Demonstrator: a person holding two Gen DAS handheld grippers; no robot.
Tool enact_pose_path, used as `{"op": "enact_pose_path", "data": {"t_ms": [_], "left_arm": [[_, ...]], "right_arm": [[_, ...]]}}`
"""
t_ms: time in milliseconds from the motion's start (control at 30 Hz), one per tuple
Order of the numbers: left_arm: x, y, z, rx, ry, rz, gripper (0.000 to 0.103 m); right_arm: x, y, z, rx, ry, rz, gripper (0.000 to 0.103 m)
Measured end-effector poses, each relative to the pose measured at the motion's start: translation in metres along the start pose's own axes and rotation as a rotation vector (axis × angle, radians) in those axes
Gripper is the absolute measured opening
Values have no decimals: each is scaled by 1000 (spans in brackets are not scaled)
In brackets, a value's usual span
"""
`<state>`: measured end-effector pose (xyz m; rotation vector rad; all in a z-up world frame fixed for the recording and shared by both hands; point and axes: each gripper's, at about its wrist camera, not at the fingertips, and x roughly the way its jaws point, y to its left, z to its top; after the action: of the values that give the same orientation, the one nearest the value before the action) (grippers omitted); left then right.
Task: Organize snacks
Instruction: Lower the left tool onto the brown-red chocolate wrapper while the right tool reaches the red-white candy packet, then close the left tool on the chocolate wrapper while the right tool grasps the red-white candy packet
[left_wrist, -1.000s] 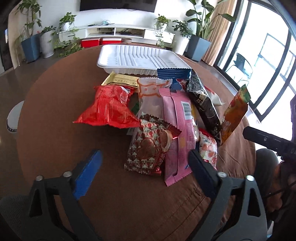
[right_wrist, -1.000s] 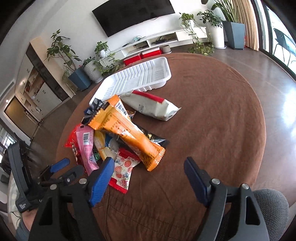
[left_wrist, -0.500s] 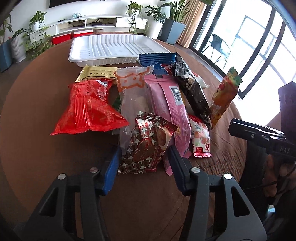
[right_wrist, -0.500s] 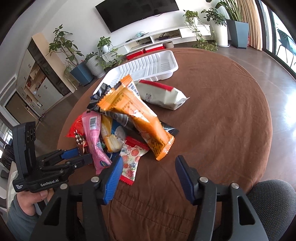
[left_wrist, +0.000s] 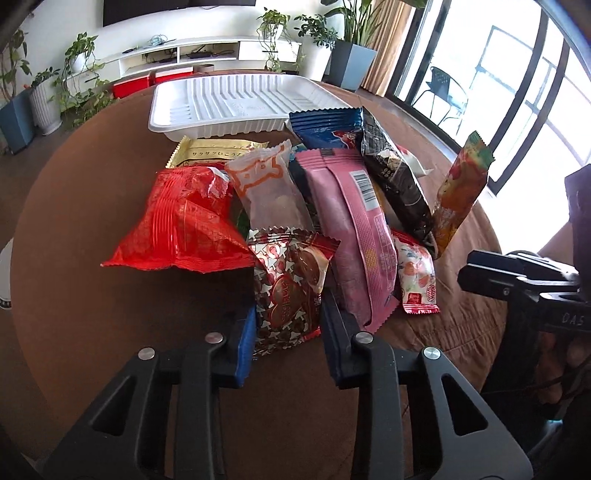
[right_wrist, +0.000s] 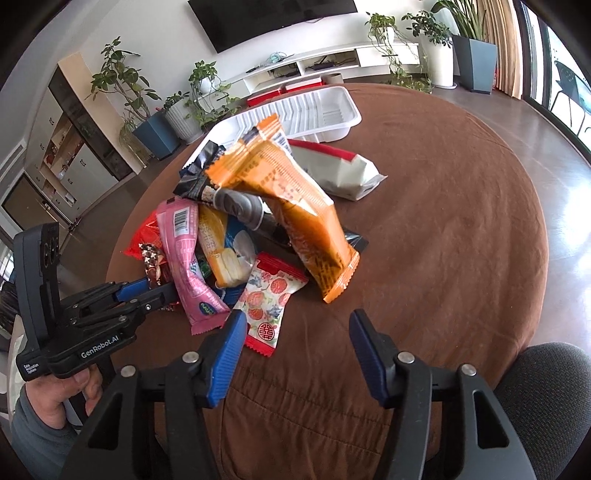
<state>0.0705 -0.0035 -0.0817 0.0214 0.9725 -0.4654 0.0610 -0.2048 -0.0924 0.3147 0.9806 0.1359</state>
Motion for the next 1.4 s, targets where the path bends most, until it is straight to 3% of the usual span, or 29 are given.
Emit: {"op": "enact_pose_path", "data": {"t_ms": [233,533,1033,1133,1400], "left_arm": [[-14,6,-9,-55,-12,-15,28],[-38,7,-26,-104,-33,-55,27],[-47,8,-35,-127,-67,-86,27],[-47,9,-37,-131,-68,-86,27],[-44,9,-39,-138,-61,-86,27]], "right_arm": [[10,17,-2,22,20,22,61],[35,29,13,56,50,-49,43],[48,51,26,30,66,-117,44],[50,51,27,26,57,-123,35],[45,38,20,29,39,-94,31]]}}
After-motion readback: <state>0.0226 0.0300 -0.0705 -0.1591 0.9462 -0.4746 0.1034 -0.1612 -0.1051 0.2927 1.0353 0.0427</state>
